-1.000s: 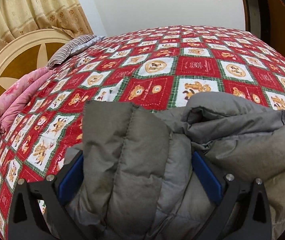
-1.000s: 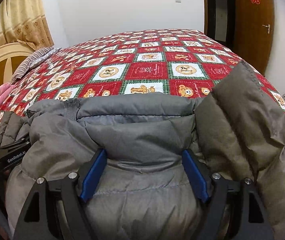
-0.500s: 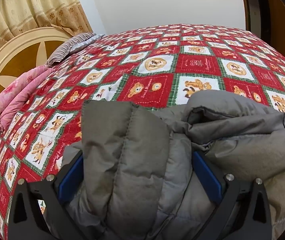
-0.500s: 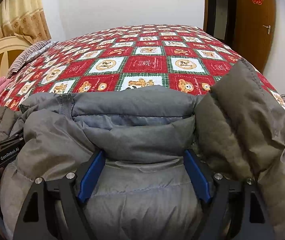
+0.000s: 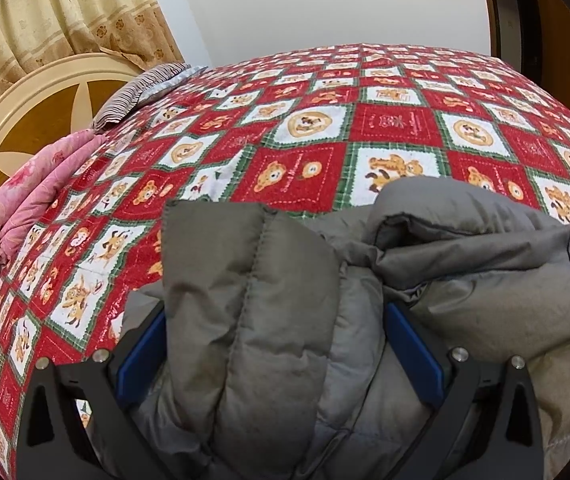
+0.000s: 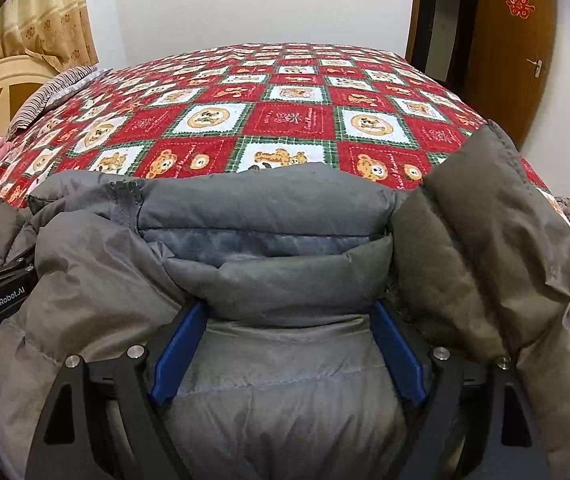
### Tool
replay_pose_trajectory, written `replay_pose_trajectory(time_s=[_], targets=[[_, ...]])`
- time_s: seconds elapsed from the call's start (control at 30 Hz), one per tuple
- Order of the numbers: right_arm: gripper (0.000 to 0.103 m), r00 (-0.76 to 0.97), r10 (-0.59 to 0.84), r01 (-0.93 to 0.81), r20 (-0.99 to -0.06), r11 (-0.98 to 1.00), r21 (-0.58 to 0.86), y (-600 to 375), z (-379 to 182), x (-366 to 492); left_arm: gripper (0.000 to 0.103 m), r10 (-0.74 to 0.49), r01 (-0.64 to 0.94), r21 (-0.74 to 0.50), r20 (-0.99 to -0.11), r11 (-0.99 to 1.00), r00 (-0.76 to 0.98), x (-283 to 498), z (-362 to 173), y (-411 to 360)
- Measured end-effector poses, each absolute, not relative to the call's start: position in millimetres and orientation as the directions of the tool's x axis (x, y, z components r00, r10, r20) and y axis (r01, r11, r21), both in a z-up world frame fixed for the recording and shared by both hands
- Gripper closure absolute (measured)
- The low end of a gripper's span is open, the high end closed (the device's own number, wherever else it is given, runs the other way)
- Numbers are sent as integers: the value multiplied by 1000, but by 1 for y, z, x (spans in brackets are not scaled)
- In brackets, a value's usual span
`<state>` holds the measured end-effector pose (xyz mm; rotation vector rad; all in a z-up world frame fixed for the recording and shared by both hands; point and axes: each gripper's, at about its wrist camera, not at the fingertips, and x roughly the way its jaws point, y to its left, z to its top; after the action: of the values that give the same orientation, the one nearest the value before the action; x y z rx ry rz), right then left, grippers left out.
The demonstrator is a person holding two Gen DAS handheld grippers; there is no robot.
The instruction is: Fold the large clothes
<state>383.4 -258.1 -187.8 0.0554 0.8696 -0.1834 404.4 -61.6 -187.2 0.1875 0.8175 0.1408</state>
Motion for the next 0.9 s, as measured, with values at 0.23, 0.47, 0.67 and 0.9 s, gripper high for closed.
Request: replay_pose_trajectory(time_s=[0.23, 0.47, 0.67, 0.9], targets=[[18, 599, -180, 186, -780, 979, -83, -254, -171, 380, 0, 127, -45, 130, -737, 990, 664, 374, -152, -37], [18, 695, -101, 149, -712, 989, 5, -213, -128, 374, 0, 175, -71, 181, -660, 981, 731, 351, -145, -12], [18, 619, -127, 134, -775, 989, -54, -197, -172, 399, 0, 160, -78, 149, -695, 986, 701, 360, -177, -9], [13, 610, -153, 137, -777, 987, -87, -195, -185, 406, 0, 89, -55, 70, -737, 996, 670, 369, -185, -1]])
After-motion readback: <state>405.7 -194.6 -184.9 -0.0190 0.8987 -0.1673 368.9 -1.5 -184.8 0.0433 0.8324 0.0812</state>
